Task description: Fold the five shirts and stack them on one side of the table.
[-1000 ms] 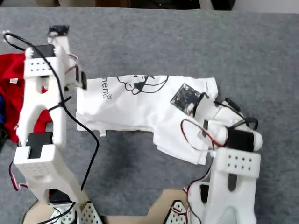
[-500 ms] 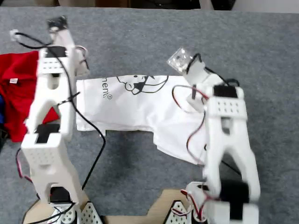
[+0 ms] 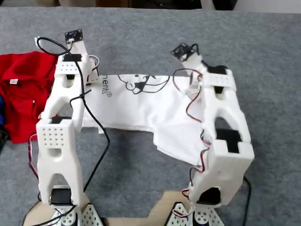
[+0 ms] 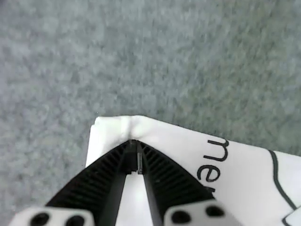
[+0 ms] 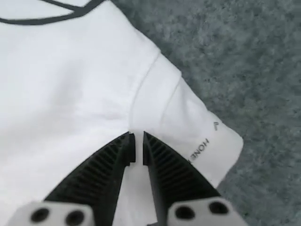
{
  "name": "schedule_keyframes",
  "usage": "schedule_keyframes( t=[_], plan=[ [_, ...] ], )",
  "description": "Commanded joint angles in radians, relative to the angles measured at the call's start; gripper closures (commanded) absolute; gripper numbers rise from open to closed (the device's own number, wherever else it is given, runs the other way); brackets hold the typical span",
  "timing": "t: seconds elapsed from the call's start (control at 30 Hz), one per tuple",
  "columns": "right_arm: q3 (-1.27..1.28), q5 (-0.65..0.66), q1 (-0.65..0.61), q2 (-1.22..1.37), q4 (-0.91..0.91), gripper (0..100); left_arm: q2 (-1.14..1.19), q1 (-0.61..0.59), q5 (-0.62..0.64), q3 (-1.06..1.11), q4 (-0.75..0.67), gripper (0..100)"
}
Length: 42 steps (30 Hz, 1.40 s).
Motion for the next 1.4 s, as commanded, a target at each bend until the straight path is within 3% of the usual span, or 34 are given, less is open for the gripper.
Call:
schedule_keyframes(
  t=[0.0,0.5,0.6,0.87,1.07,1.13,1.37],
  plan=[
    [-0.076,0.015,0.056,0.019,-0.008,95.1,0.039,-0.026,0.0,-0.106,-0.009,98],
    [-0.111,0.051,0.065,0.064,-0.006,99.2,0.059,-0.094,-0.002,-0.219,-0.009,98],
    [-0.119,0.038,0.056,-0.018,0.086,99.3,0.053,-0.1,-0.002,-0.239,0.009,98],
    [0.022,0.012,-0.005,-0.302,0.071,99.3,-0.002,-0.06,-0.002,-0.535,0.319,90],
    [0.165,0.009,-0.002,-0.444,0.069,99.3,0.021,0.031,-0.08,-0.637,0.62,91],
    [0.213,-0.009,-0.002,-0.475,0.063,99.3,0.039,0.054,-0.086,-0.632,0.667,99],
    [0.277,-0.04,0.018,-0.476,-0.097,95.6,0.122,0.057,-0.094,-0.64,0.68,98]
  ],
)
